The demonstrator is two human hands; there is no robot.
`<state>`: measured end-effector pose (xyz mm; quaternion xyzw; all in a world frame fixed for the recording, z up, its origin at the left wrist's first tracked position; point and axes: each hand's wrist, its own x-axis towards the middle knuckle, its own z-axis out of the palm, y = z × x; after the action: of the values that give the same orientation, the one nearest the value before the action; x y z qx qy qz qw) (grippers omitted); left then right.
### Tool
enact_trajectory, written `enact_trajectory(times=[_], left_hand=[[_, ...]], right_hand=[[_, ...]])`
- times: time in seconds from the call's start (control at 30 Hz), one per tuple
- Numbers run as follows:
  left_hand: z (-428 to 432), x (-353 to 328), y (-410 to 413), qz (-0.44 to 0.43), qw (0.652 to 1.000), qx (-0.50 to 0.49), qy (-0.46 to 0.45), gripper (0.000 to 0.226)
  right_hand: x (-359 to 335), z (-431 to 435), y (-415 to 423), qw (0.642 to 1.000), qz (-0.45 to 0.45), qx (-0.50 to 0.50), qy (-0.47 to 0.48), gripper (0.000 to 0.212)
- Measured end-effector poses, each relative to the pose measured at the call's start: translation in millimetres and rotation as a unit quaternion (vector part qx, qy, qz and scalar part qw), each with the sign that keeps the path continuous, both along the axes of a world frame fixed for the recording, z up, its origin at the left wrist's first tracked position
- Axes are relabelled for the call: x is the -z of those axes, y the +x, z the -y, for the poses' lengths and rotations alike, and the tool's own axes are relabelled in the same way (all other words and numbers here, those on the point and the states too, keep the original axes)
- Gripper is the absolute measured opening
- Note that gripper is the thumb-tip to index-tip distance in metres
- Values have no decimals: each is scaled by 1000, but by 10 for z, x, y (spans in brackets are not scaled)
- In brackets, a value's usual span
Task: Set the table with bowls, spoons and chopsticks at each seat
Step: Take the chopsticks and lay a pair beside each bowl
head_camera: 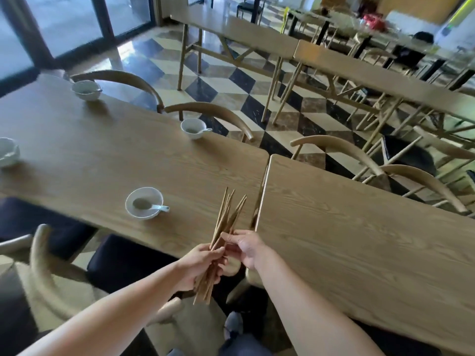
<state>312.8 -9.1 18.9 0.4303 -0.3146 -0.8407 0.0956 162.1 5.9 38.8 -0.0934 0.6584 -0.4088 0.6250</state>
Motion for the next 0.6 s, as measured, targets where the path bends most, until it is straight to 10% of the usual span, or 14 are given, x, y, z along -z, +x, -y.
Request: enact_trajectory(times=[0.6], left_hand=[[547, -133, 49, 67, 992, -103, -22, 20]], right_hand=[[16, 839, -33, 992, -20, -120, -32, 17]])
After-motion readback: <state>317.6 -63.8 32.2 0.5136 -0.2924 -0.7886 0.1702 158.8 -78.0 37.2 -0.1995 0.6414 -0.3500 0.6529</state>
